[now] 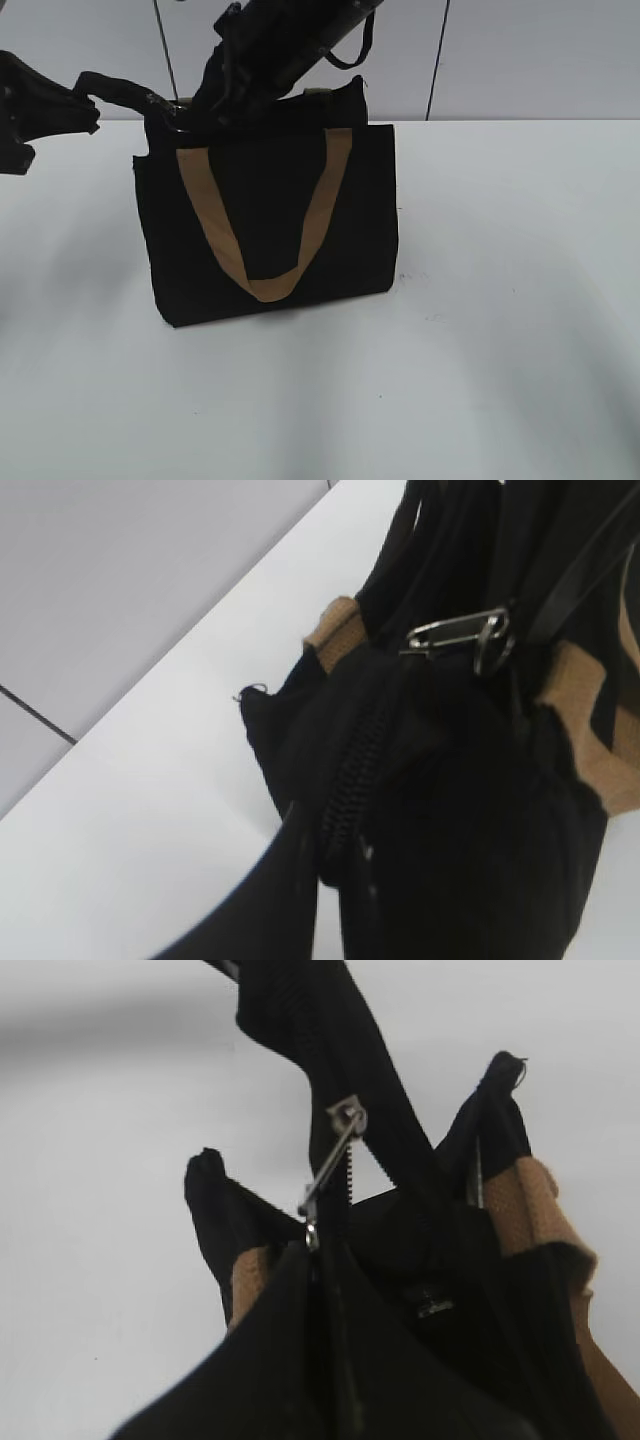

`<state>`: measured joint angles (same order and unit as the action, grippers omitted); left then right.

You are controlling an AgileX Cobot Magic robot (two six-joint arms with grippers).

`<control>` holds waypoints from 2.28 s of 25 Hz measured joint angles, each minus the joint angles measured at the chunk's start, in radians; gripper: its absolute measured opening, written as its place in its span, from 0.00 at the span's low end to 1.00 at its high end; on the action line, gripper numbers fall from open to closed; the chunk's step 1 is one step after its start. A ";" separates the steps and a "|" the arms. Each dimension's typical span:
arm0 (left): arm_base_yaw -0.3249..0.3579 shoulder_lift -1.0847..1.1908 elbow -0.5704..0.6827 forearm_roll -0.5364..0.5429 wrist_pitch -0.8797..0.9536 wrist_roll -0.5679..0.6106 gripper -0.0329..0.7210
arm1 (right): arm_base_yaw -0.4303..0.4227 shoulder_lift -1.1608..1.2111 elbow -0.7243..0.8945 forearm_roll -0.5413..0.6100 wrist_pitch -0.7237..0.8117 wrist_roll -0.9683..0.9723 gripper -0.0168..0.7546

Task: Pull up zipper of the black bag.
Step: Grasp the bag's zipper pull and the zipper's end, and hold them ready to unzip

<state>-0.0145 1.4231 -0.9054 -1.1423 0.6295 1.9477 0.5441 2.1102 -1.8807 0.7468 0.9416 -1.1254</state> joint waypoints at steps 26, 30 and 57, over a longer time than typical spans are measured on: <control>-0.002 -0.001 0.000 0.337 -0.010 -0.263 0.08 | -0.104 -0.037 0.000 0.004 0.064 0.082 0.02; -0.002 -0.001 -0.001 0.378 -0.007 -0.327 0.08 | -0.125 -0.048 0.000 0.014 0.099 0.084 0.02; 0.049 -0.001 -0.001 0.437 -0.013 -0.366 0.08 | -0.281 -0.068 0.000 -0.169 0.180 0.182 0.02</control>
<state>0.0343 1.4221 -0.9064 -0.7050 0.6165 1.5813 0.2627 2.0425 -1.8807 0.5781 1.1211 -0.9432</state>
